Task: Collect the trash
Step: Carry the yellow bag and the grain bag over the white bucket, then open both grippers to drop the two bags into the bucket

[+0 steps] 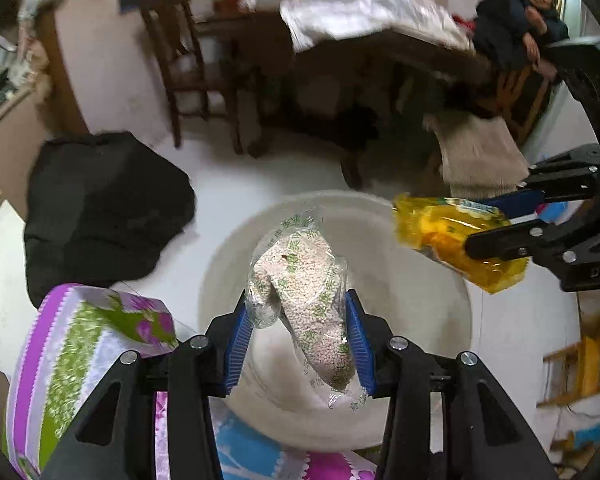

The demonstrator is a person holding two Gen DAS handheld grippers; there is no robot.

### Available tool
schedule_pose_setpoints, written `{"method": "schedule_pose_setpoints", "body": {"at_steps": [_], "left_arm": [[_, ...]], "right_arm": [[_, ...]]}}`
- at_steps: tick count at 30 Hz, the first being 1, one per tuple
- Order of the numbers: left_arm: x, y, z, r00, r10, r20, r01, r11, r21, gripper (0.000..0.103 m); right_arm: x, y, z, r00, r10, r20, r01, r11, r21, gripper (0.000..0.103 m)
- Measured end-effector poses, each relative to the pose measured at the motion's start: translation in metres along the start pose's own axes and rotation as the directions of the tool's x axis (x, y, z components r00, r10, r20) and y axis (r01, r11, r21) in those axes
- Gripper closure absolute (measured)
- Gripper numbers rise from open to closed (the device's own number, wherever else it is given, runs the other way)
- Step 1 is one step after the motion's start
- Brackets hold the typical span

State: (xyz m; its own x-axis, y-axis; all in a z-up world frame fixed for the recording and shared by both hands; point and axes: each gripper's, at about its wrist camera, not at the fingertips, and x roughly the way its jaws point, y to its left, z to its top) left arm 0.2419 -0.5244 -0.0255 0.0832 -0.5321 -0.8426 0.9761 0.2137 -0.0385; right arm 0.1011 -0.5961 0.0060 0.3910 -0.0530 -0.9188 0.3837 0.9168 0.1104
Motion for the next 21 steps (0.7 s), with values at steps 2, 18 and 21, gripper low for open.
{"method": "schedule_pose_setpoints", "body": {"at_steps": [2,18,21], "left_arm": [[0.018,0.002,-0.001,0.999,0.01,-0.045,-0.009,1.0,0.013,0.057],[0.049,0.015,-0.018,0.996,0.051,-0.072,-0.05,0.999,0.016,0.044],[0.043,0.021,-0.019,0.997,0.059,-0.056,-0.059,0.998,0.005,0.044]], "right_arm": [[0.017,-0.003,0.003,0.999,0.023,-0.028,-0.023,1.0,0.019,0.076],[0.059,-0.01,0.022,0.996,0.019,-0.086,-0.016,0.999,0.036,0.054],[0.057,-0.01,0.025,0.997,0.016,-0.07,-0.013,0.999,0.042,0.054]]}}
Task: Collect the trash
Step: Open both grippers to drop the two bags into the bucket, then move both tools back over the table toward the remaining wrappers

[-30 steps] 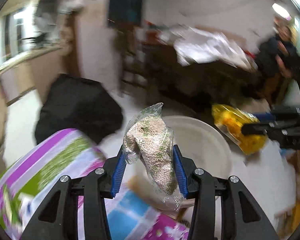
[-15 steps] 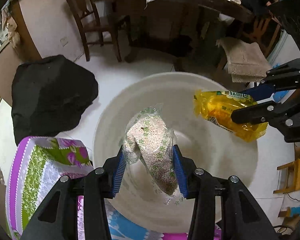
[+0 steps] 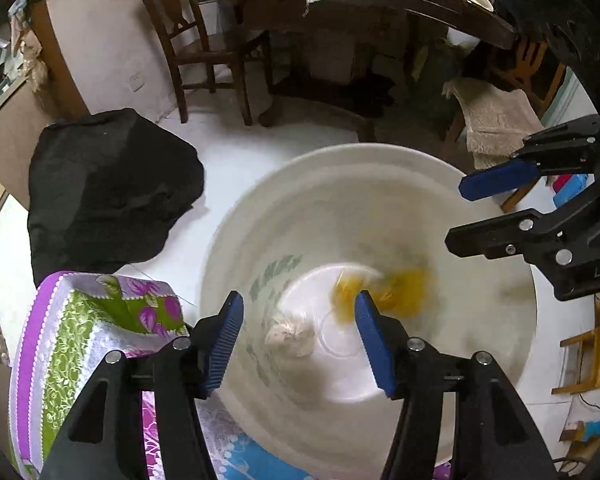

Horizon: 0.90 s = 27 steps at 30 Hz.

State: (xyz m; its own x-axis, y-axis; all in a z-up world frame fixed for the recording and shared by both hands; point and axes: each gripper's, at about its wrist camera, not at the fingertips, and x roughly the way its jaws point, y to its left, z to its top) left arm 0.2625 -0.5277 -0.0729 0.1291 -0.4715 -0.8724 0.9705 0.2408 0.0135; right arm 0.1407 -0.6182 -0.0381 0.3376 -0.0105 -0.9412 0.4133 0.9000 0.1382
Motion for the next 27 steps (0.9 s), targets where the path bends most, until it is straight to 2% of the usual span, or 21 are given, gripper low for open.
{"method": "schedule_pose_setpoints", "body": {"at_steps": [10,14,16,20,22,24,27], "left_arm": [[-0.011,0.003,-0.017,0.999,0.032,0.013,-0.032,0.999,-0.043,0.044],[-0.022,0.004,-0.029,0.997,0.065,0.047,-0.061,0.995,-0.083,0.044],[-0.031,0.004,-0.037,0.99,0.113,0.086,-0.103,0.989,-0.11,0.044],[-0.058,0.002,-0.061,0.96,0.203,0.192,-0.167,0.967,-0.19,0.044],[-0.073,0.002,-0.074,0.942,0.247,0.227,-0.192,0.952,-0.236,0.044],[-0.092,0.002,-0.096,0.913,0.313,0.263,-0.231,0.926,-0.299,0.044],[-0.122,0.005,-0.141,0.867,0.404,0.291,-0.275,0.876,-0.396,0.044]], "right_arm": [[0.008,0.004,-0.007,1.0,-0.02,-0.013,0.02,1.0,-0.002,0.054],[0.006,0.01,-0.012,1.0,-0.019,0.01,0.019,1.0,-0.003,0.054],[0.001,0.015,-0.016,0.998,-0.037,0.044,0.038,0.999,-0.018,0.054],[-0.007,0.032,-0.027,0.986,-0.097,0.139,0.104,0.993,-0.046,0.054],[-0.014,0.047,-0.037,0.959,-0.169,0.228,0.187,0.98,-0.063,0.054],[-0.027,0.068,-0.053,0.91,-0.212,0.355,0.257,0.963,-0.086,0.054],[-0.041,0.1,-0.08,0.854,-0.163,0.493,0.25,0.961,-0.116,0.054]]}}
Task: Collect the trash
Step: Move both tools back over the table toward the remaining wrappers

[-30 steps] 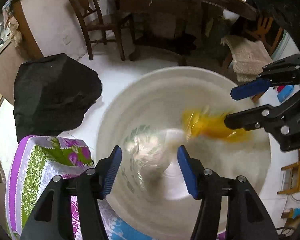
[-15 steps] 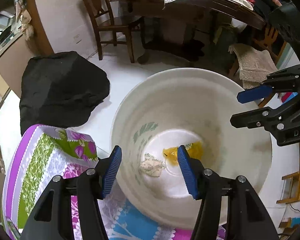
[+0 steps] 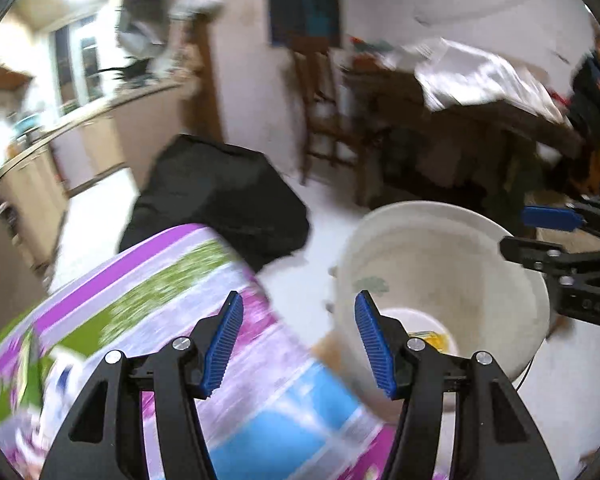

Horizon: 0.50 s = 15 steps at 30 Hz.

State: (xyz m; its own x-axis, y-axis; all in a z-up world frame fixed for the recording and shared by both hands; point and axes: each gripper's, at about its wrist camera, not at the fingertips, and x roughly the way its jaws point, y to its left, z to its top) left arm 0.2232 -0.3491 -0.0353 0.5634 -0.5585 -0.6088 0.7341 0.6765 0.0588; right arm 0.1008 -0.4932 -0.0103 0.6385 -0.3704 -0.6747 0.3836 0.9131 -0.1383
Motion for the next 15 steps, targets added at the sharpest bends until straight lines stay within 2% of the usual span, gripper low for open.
{"method": "schedule_pose_setpoints", "body": {"at_steps": [3,6,10,15], "left_arm": [[-0.034,0.029,-0.033,0.994,0.104,0.039,-0.102,0.994,-0.048,0.044],[-0.065,0.057,-0.067,0.983,0.176,0.049,-0.171,0.98,-0.097,0.044],[-0.103,0.093,-0.11,0.959,0.28,0.05,-0.27,0.95,-0.156,0.044],[-0.139,0.137,-0.154,0.937,0.349,0.027,-0.333,0.913,-0.237,0.044]], "right_arm": [[-0.019,0.033,-0.014,0.992,0.046,0.116,-0.047,0.999,0.003,0.054],[-0.028,0.07,-0.026,0.977,0.1,0.186,-0.101,0.995,-0.007,0.054],[-0.035,0.119,-0.04,0.953,0.175,0.247,-0.175,0.984,-0.021,0.054],[-0.043,0.169,-0.049,0.93,0.252,0.269,-0.242,0.968,-0.071,0.054]]}}
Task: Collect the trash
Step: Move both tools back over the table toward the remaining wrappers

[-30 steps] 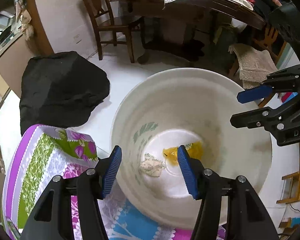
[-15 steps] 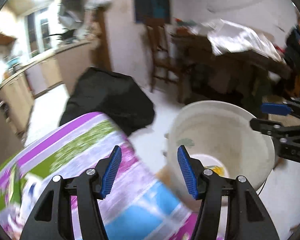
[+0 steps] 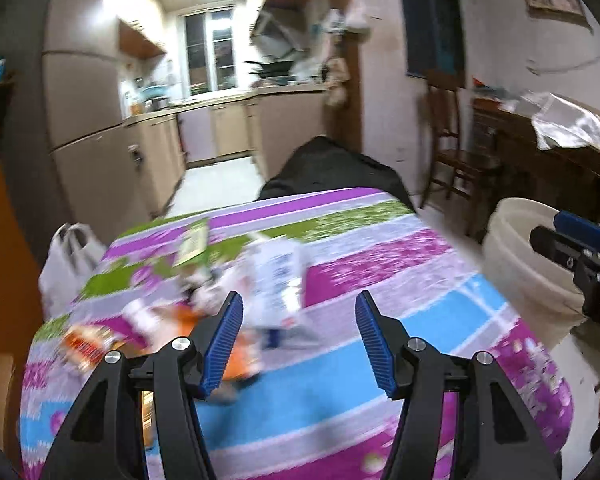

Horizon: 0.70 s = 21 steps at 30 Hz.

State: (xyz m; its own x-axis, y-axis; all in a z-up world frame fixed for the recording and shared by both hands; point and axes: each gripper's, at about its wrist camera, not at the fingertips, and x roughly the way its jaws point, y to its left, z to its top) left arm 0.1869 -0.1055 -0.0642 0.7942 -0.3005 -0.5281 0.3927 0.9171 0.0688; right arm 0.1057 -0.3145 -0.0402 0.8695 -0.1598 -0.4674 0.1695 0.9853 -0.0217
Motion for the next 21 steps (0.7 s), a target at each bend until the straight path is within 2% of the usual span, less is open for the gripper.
{"method": "schedule_pose_setpoints", "body": {"at_steps": [8,11,14,17,18,21], "left_arm": [[-0.036,0.072,-0.028,0.993,0.114,0.005,-0.112,0.984,-0.136,0.043],[-0.053,0.097,-0.036,0.985,0.172,0.007,-0.169,0.971,-0.17,0.039],[-0.064,0.126,-0.042,0.976,0.217,-0.012,-0.214,0.956,-0.202,0.035],[-0.073,0.166,-0.054,0.961,0.272,-0.047,-0.275,0.927,-0.256,0.034],[-0.076,0.184,-0.062,0.953,0.294,-0.07,-0.302,0.909,-0.288,0.034],[-0.08,0.223,-0.076,0.939,0.325,-0.113,-0.343,0.873,-0.346,0.034]], "right_arm": [[0.001,0.067,-0.009,0.995,0.097,-0.018,-0.098,0.995,-0.027,0.054],[0.004,0.09,-0.013,0.987,0.155,-0.044,-0.157,0.987,-0.039,0.054],[0.007,0.121,-0.018,0.967,0.238,-0.085,-0.244,0.968,-0.056,0.054],[0.012,0.157,-0.028,0.928,0.345,-0.142,-0.358,0.931,-0.078,0.054],[0.015,0.171,-0.031,0.903,0.393,-0.172,-0.41,0.909,-0.074,0.054],[0.022,0.198,-0.038,0.848,0.473,-0.239,-0.497,0.867,-0.047,0.054]]}}
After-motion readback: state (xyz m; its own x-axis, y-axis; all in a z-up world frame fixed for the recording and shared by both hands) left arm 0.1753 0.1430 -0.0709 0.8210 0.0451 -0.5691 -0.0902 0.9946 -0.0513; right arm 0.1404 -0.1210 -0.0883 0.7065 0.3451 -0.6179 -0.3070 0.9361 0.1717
